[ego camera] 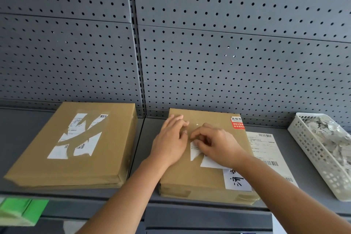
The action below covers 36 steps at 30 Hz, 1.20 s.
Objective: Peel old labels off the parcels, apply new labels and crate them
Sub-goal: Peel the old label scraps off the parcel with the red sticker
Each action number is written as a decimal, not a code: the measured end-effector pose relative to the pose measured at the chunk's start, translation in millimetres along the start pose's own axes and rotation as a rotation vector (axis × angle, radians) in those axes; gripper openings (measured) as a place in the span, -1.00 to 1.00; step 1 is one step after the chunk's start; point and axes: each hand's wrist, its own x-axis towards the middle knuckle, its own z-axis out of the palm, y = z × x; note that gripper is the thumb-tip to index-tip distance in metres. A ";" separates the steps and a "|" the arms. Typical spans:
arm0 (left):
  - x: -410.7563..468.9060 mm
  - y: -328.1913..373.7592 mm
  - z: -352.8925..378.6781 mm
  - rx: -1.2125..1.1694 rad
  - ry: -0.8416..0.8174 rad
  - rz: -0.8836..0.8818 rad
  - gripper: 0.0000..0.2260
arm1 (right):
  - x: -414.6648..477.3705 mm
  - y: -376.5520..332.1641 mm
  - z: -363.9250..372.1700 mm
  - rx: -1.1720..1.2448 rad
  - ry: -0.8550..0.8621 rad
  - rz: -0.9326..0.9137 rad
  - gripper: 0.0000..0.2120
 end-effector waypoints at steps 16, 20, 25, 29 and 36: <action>0.4 -0.3 0.1 0.019 0.007 0.001 -0.73 | -5.7 2.1 2.5 -0.106 -0.027 -0.119 -0.89; -0.4 -0.3 -0.3 0.024 0.006 0.004 -0.72 | -10.0 2.9 0.6 -0.005 -0.015 -0.133 -0.90; -0.6 0.8 -1.2 0.028 -0.006 0.006 -0.72 | -11.7 6.2 -0.3 0.019 -0.052 -0.172 -0.73; -0.8 1.1 -1.4 0.028 -0.002 0.001 -0.72 | -9.4 6.6 2.1 0.007 0.018 -0.193 -0.91; -0.2 0.4 -0.6 0.039 -0.002 0.006 -0.71 | -18.1 13.3 -1.9 0.159 0.044 -0.154 -0.86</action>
